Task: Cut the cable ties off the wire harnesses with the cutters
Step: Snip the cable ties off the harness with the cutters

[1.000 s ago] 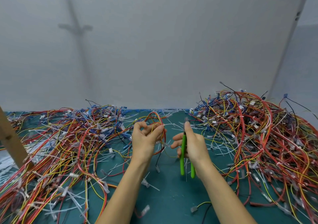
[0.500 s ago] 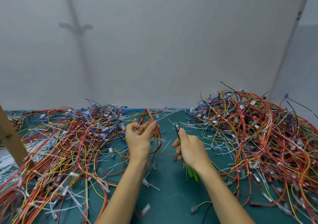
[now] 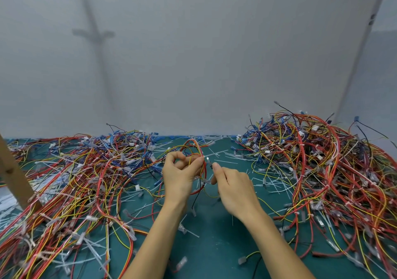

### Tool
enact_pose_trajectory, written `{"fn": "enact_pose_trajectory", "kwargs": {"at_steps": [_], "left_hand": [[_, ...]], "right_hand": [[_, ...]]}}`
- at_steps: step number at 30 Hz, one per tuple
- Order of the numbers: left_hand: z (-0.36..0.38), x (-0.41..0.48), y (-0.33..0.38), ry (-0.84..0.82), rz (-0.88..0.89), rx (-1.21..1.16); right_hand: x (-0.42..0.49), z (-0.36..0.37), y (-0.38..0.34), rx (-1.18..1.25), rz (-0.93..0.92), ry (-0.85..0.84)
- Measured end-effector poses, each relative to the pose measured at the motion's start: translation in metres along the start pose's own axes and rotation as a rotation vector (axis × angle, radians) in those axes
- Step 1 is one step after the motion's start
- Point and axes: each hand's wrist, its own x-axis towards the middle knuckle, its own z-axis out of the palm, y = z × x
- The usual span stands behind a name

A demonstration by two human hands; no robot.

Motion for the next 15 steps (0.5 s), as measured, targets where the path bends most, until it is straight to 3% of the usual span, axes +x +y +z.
{"fn": "enact_pose_trajectory", "kwargs": {"at_steps": [15], "left_hand": [[-0.0002, -0.0004, -0.0005, -0.038, -0.037, 0.023]], "right_hand": [[0.0003, -0.0002, -0.0008, 0.055, 0.002, -0.002]]}}
